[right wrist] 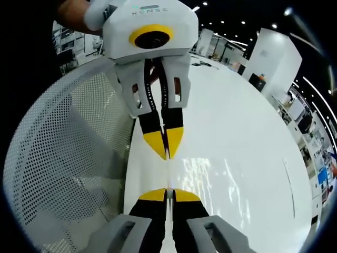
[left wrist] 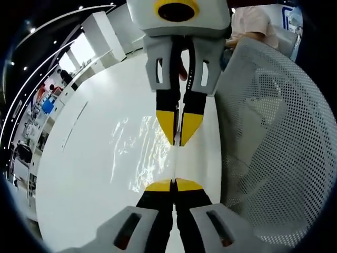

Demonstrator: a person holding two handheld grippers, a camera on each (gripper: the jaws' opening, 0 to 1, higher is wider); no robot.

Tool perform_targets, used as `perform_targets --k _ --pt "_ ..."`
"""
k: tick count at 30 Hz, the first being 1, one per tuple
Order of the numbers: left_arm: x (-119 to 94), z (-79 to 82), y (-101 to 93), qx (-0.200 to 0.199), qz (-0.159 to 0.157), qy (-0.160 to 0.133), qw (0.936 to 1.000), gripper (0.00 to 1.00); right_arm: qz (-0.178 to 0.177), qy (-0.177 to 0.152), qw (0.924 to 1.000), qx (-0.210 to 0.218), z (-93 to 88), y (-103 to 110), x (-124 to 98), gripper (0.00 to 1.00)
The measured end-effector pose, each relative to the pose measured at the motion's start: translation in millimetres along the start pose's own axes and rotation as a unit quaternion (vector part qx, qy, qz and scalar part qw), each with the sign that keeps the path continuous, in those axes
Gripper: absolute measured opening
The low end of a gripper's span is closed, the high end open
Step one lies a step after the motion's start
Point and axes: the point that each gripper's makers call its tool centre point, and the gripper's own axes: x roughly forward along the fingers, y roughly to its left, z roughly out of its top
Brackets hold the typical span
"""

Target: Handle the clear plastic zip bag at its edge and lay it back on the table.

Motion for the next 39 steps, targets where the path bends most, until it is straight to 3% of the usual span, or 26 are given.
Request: perform_targets --k 39 --pt "-2.9 -7.9 1.8 -0.025 0.001 0.01 0.9996 0.0 -0.012 0.024 0.9996 0.004 -27.0 -5.0 -12.1 0.0"
